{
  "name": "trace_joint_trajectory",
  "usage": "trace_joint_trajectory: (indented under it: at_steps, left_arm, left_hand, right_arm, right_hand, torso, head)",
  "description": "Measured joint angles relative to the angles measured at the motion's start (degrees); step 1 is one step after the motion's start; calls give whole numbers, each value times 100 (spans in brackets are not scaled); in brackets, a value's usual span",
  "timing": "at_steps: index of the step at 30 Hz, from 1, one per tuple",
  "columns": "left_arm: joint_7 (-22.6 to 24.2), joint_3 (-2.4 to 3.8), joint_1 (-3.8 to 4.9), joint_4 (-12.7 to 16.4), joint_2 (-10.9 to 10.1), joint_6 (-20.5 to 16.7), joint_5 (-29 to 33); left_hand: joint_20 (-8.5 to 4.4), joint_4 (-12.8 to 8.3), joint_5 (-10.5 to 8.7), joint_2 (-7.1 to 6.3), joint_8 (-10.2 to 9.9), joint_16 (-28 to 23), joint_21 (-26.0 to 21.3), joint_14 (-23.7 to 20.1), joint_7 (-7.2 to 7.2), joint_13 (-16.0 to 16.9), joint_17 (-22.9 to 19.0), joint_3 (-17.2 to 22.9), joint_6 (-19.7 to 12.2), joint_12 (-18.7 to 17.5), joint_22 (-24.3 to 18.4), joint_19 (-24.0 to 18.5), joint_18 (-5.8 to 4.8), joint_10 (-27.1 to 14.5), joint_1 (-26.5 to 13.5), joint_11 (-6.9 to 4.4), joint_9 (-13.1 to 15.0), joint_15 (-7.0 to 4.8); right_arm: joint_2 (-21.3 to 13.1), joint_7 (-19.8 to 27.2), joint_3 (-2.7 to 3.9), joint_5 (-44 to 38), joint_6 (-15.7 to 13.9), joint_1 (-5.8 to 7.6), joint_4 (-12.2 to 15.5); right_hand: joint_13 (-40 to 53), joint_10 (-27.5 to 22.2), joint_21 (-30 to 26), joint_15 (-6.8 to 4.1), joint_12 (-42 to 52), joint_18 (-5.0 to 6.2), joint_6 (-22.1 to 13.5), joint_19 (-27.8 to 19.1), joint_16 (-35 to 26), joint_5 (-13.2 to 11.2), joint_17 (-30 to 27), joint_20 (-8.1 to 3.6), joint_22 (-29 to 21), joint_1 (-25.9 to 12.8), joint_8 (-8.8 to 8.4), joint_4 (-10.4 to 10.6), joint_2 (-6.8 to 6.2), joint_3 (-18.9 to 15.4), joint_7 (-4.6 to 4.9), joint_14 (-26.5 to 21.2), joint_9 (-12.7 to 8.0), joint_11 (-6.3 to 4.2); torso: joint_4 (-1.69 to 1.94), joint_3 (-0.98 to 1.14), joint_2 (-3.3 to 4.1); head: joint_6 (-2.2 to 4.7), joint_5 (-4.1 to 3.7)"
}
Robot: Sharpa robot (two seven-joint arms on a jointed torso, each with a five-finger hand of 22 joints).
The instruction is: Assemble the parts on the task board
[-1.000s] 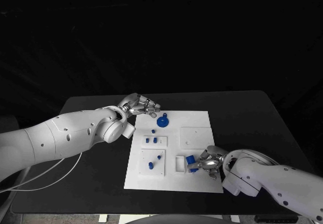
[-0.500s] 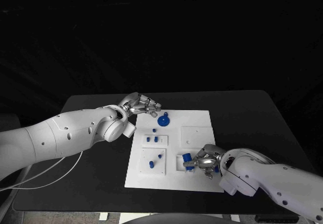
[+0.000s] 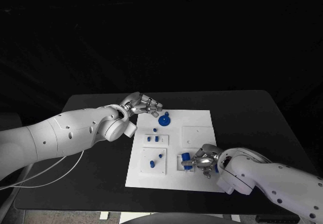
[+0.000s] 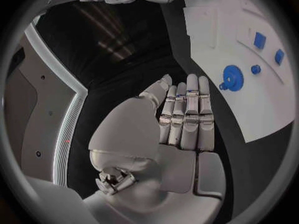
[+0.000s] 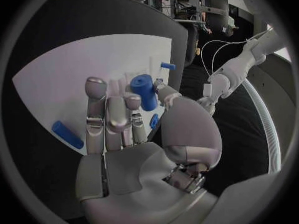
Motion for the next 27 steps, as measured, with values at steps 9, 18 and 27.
trace_joint_trajectory:
  at_steps: [9, 18, 27]
  left_arm:
    - [-3, 0, 0, 3, 0, 20, 0]
    - [-5, 0, 0, 7, 0, 42, 0]
    - [-7, -1, 0, 10, -1, 56, 1]
  left_hand:
    - [21, 0, 0, 0, 0, 0, 0, 0, 0, 0, 13, 1, 0, 0, -59, 21, 0, 0, 0, 0, 0, 0]
    - [21, -1, 0, 0, 0, 0, 0, 0, 0, 0, 12, 1, 0, 0, -59, 21, 0, 0, 0, 0, 0, 0]
    - [21, 21, 0, 0, 0, 0, 0, 0, 0, 0, 20, -21, 0, 0, -129, 20, 0, -21, 0, 21, -1, 0]
  right_arm:
    - [116, 0, -39, -149, 31, -3, -102]
    - [138, -10, -45, -254, 62, 3, -121]
    - [143, -15, -50, -320, 118, 3, -133]
  right_hand:
    - [-39, -24, 0, 0, -42, 1, 150, 0, -9, -138, -27, 0, 0, -84, 0, 241, -176, -106, -99, 0, -30, -28]
    - [-81, -25, -19, 0, -105, 0, 162, 0, -72, -160, -62, 1, -1, -69, 12, 384, -191, -248, -103, 0, -25, -28]
    - [-156, -100, -184, 0, -190, 1, 69, 0, -171, -226, -109, 1, 4, -49, 33, 907, -385, -1049, -62, -1, -18, 3]
  torso:
    - [0, 3, 1]
    - [0, 2, 0]
    - [-3, 3, 0]
  head:
    - [8, 22]
    - [5, 44]
    - [8, 53]
